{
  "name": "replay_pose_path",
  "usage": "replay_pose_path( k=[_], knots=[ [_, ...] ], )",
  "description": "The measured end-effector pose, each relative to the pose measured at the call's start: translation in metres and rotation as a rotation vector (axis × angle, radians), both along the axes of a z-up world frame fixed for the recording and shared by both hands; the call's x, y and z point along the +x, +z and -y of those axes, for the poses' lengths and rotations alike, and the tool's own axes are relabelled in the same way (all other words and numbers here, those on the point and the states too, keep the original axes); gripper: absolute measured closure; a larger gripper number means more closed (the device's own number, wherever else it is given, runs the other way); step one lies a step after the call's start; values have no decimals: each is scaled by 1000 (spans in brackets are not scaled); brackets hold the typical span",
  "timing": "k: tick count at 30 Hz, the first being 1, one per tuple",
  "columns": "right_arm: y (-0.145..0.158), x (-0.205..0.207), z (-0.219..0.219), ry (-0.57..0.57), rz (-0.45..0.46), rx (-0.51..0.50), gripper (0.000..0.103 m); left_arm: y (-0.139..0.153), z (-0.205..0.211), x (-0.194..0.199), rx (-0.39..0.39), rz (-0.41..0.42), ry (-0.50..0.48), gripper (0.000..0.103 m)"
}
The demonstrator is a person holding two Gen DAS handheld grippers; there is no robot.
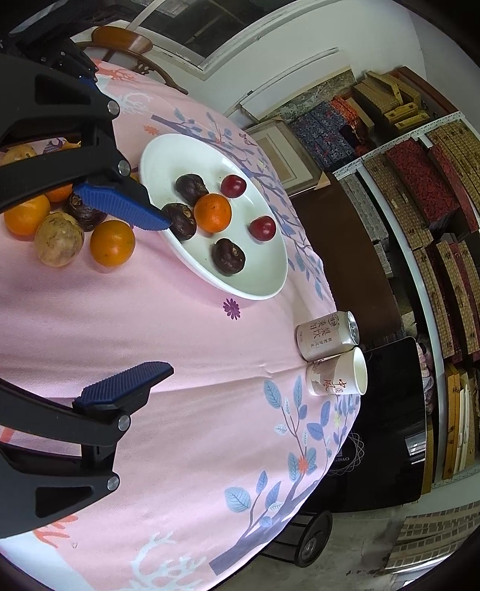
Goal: Organize fruits
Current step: 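Grasp a yellow pear with the left tool while the right tool grasps an orange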
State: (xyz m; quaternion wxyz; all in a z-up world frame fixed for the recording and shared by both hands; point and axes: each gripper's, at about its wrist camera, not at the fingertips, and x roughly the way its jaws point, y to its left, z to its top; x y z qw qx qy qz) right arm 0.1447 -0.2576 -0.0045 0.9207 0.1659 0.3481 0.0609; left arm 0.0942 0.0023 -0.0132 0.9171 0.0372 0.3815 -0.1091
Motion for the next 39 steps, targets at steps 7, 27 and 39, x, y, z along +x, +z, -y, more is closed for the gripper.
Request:
replay_pose_path(
  k=[7, 27, 39],
  knots=[
    [1, 0, -2, 2, 1, -4, 28, -14, 10, 6, 62, -30, -12, 26],
    [-4, -1, -6, 15, -16, -12, 28, 4, -43, 11, 40, 29, 158, 12],
    [-3, -1, -6, 22, -13, -16, 28, 3, -49, 8, 44, 21, 179, 14]
  ],
)
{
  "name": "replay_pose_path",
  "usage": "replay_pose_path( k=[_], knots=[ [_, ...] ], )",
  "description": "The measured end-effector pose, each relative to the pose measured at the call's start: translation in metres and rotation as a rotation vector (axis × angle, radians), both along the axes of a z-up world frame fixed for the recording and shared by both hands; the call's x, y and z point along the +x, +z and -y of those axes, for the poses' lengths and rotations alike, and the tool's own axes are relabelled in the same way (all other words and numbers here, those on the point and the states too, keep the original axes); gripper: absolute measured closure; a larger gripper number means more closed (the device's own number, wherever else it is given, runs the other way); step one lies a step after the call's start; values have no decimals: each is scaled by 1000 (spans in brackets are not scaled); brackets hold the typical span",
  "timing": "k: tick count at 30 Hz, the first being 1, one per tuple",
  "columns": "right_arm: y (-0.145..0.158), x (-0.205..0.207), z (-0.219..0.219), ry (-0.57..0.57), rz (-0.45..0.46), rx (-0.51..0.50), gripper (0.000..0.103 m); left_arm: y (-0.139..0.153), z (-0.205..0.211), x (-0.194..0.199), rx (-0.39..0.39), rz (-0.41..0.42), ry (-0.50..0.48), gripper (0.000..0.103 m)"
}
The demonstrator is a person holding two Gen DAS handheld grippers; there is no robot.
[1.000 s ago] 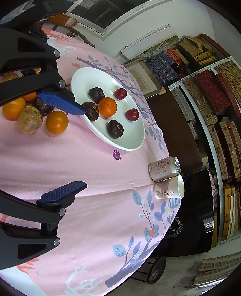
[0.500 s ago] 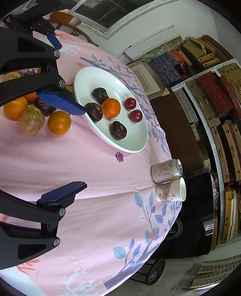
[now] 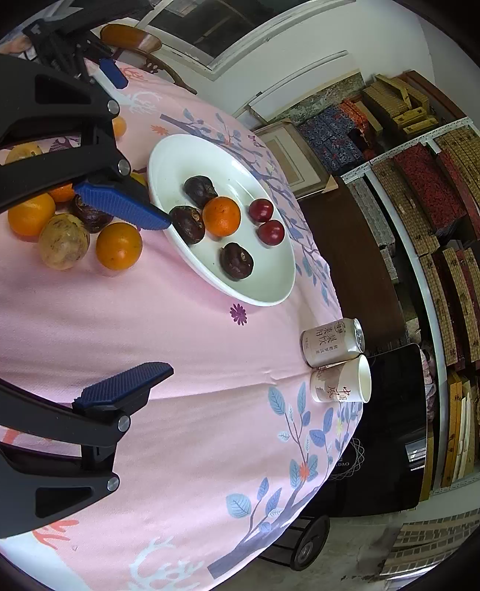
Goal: Organize fruits
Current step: 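Grasp a yellow pear with the left tool while the right tool grasps an orange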
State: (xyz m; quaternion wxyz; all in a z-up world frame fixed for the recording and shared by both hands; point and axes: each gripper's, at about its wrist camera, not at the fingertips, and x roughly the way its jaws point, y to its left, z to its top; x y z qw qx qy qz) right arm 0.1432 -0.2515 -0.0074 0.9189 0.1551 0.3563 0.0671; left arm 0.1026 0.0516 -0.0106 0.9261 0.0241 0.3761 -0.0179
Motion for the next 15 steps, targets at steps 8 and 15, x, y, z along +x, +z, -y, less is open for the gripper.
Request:
replay_pose_path(
  k=[8, 15],
  knots=[
    [-2, 0, -5, 20, -2, -20, 28, -17, 6, 9, -13, -68, -22, 34],
    [-14, 12, -26, 123, -75, -38, 28, -22, 14, 15, 13, -83, -29, 34]
  ],
)
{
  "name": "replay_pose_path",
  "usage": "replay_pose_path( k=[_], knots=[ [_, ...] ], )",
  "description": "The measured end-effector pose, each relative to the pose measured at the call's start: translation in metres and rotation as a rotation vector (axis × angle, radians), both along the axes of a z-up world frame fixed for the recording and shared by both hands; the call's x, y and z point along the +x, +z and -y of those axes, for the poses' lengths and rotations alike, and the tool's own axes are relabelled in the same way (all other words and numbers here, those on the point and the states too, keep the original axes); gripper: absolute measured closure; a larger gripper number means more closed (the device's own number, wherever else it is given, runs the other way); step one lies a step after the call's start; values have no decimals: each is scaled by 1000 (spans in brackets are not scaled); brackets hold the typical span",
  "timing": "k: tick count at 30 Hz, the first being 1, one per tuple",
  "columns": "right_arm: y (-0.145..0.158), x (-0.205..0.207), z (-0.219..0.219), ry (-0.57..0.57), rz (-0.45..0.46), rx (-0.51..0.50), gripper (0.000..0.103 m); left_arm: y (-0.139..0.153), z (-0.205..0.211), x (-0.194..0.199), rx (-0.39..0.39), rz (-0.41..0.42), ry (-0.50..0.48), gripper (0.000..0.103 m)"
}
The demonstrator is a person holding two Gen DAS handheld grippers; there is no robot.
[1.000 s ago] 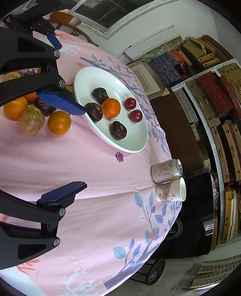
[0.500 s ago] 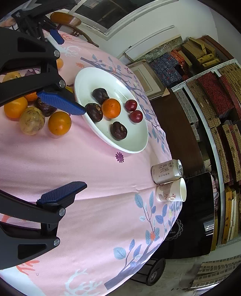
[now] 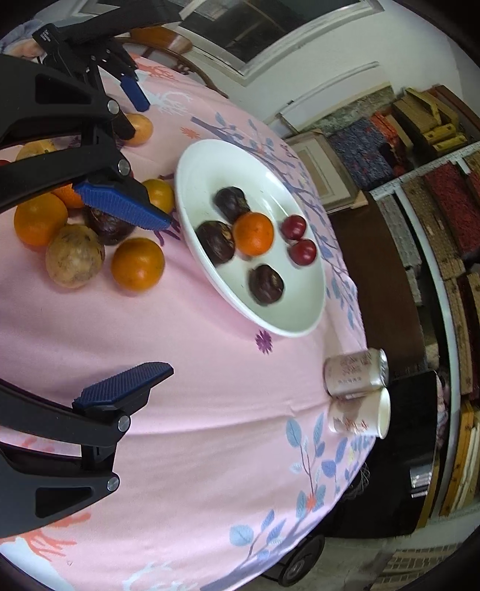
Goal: Organize fruits
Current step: 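Grasp a yellow pear with the left tool while the right tool grasps an orange, then set the pear and orange on the white plate and open both tools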
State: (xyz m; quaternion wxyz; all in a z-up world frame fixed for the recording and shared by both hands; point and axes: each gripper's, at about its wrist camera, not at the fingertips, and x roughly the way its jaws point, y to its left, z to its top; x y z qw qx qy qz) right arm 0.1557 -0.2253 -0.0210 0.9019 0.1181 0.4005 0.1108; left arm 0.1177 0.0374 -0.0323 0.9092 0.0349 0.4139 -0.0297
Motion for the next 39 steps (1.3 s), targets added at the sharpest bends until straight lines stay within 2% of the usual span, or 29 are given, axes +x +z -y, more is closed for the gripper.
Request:
replay_pose_path(
  k=[3, 8, 13, 17, 19, 26, 33, 39],
  knots=[
    [-3, 5, -10, 41, -33, -15, 29, -2, 4, 1, 11, -9, -8, 34],
    [-10, 6, -14, 54, -73, -37, 37, -3, 6, 1, 9, -15, -18, 34],
    [-18, 10, -13, 71, -110, -8, 51, -5, 5, 3, -6, -25, -24, 34],
    [-22, 11, -16, 81, -117, -15, 58, -6, 6, 3, -16, -28, -38, 35],
    [-22, 11, -19, 87, -114, -13, 64, -8, 7, 5, -21, -37, -43, 41],
    [-21, 7, -20, 82, -92, -31, 65, -8, -1, 4, -70, -40, -22, 60],
    [-19, 5, -8, 45, -84, -8, 65, -1, -2, 0, -73, -4, -7, 60],
    [10, -9, 8, -12, 35, 16, 65, 31, -6, 3, -106, 83, 19, 60]
  ],
)
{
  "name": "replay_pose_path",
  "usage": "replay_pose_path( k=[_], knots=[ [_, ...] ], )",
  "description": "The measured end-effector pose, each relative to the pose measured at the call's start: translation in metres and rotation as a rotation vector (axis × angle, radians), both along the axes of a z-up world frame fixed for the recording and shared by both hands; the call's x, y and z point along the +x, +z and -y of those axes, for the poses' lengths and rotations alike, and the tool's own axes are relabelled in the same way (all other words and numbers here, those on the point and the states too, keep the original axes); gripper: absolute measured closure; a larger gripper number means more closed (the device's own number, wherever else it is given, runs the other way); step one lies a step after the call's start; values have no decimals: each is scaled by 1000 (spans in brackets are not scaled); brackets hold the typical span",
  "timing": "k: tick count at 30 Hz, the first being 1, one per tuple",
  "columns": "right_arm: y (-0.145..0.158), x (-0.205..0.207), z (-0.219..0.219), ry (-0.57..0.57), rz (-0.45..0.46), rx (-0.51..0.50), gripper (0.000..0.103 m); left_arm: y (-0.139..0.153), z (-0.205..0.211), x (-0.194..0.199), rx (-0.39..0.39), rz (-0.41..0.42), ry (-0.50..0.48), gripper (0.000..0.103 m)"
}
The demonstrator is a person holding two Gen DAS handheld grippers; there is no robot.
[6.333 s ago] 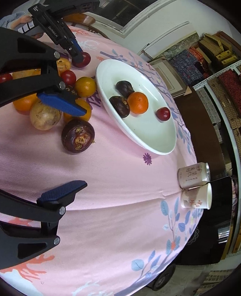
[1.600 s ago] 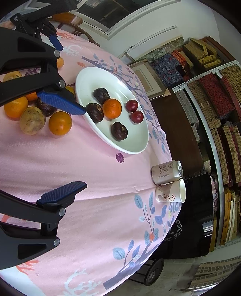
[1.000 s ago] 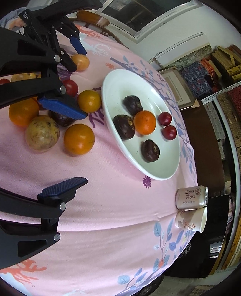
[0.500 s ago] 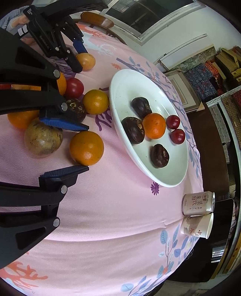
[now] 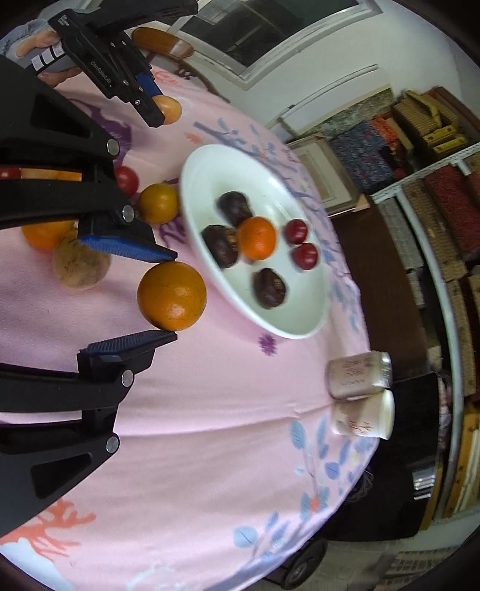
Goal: Organize fruits
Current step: 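Set the pear and orange on the white plate and open both tools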
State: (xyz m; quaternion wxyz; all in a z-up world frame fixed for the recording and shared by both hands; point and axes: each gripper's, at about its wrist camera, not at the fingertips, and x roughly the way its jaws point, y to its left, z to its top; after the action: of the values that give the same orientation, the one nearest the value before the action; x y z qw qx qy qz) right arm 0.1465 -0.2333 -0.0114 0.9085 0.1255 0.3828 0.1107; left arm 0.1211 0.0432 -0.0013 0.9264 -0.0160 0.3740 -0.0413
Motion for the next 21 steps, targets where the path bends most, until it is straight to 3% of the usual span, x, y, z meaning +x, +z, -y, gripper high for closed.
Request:
replay_pose_path(
  k=[3, 7, 9, 12, 13, 14, 16, 21],
  knots=[
    [16, 3, 1, -24, 50, -9, 65, 14, 3, 19, -14, 5, -7, 60],
    [27, 33, -10, 1, 23, -7, 65, 26, 11, 53, -29, 9, -1, 60],
    [26, 51, -17, -4, 18, -28, 65, 26, 16, 69, -22, 10, 8, 60],
    [12, 71, -19, -19, 8, 23, 63, 18, 22, 85, 1, 3, 14, 59],
    [8, 74, -19, -28, 11, 30, 53, 14, 23, 88, 11, -4, 10, 57],
    [6, 75, -19, -27, 14, 17, 48, 11, 24, 89, 26, -5, 6, 48],
    [10, 72, -16, -43, 49, 9, 44, 8, 23, 88, 43, 10, 23, 34],
    [16, 58, -11, -46, 75, 31, 41, 13, 22, 76, 35, 32, 19, 31]
  ],
)
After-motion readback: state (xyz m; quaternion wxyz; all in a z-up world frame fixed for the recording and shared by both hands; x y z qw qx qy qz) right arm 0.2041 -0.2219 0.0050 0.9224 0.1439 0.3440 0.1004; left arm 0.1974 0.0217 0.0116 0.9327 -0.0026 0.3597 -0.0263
